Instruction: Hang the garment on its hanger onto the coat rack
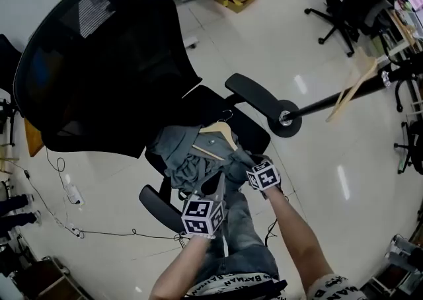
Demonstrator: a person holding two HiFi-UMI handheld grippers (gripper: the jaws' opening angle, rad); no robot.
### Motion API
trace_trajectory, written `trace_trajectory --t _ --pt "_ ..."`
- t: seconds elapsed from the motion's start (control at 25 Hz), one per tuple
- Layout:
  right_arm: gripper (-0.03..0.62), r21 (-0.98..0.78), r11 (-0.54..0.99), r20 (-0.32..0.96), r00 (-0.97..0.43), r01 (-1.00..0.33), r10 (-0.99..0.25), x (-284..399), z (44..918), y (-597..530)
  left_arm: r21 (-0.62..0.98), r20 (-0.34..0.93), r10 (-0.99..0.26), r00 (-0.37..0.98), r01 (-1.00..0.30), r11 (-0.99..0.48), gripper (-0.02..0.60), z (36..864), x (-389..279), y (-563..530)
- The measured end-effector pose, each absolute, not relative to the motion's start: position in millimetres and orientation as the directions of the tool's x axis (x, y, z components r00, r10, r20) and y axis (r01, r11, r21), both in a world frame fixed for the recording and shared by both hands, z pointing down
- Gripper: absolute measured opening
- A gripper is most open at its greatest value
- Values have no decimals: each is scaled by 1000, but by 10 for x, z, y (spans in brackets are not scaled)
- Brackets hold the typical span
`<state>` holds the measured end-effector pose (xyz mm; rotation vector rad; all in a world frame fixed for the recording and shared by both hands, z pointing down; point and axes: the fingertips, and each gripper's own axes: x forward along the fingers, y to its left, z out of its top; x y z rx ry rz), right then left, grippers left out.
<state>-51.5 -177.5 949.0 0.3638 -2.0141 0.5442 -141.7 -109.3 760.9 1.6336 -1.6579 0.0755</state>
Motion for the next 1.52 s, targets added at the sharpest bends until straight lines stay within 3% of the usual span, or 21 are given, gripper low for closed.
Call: trace_trajectory --t 0.68,0.76,0.88,1.08,1.28,1.52 --pt "222 -375 873 910 -305 -313 282 -813 10673 -1729 495 653 -753 86 -801 337 -11 8277 -1551 -1115" --pt "186 -359 886 915 -297 -293 273 -832 10673 -1740 495 654 -752 84 -798 342 -11 8297 -1563 -1118" --pt "139 -274 920 931 -318 -279 180 -925 10523 -1755 501 651 -755 79 -792 350 -11 8306 -1598 -1115" --pt "126 60 962 924 -350 -267 -155 -912 10025 -1863 510 636 -767 80 -790 340 -12 8204 -1656 -1069" --pt "121 345 894 779 -445 -285 -442 -976 9319 -1944 499 614 -782 109 -821 278 -11 8007 -1675 -946" --pt "115 509 779 578 -525 -367 -625 -965 8402 -1932 491 576 -808 126 -843 218 -11 7688 -1757 -725"
